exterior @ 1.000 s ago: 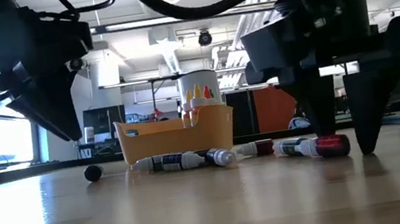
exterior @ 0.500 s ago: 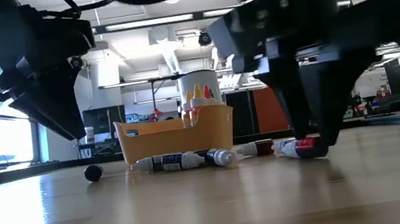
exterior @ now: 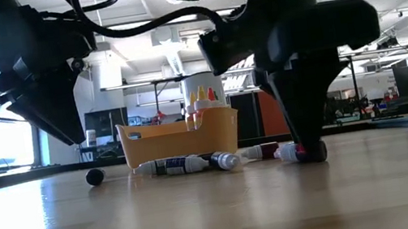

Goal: Pick & Place food coloring
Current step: Put the orange food coloring bottle into the yellow bin

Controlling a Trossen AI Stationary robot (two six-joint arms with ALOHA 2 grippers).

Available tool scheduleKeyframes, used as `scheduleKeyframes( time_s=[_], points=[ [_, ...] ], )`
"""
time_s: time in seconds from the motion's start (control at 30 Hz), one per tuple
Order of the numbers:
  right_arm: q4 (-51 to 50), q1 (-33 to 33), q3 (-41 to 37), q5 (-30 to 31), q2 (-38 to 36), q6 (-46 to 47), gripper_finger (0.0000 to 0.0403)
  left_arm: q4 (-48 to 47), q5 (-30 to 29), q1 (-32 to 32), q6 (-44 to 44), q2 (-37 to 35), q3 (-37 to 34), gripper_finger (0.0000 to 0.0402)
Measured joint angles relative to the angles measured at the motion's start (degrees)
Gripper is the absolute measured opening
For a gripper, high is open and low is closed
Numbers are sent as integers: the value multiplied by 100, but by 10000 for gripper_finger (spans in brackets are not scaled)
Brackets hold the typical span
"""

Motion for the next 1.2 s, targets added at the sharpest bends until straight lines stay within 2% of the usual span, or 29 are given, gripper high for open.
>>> scheduleKeyframes(
  time_s=[0.27, 0.5, 0.7, 0.9, 1.2],
  points=[
    [162, -132, 0, 38, -2, 82, 166, -4, -1, 0, 4, 0, 0, 117],
    [206, -133, 1, -17, 39, -93, 146, -11, -2, 0, 6, 0, 0, 117],
    [752, -141, -404, -307, 35, -137, 140, -34, -2, 0, 6, 0, 0, 117],
    [950, -143, -556, -325, 39, -366, 135, -33, -3, 0, 6, 0, 0, 117],
    [1048, -198, -536, -458, -87, -775, 64, -35, -4, 0, 6, 0, 0, 117]
  ],
)
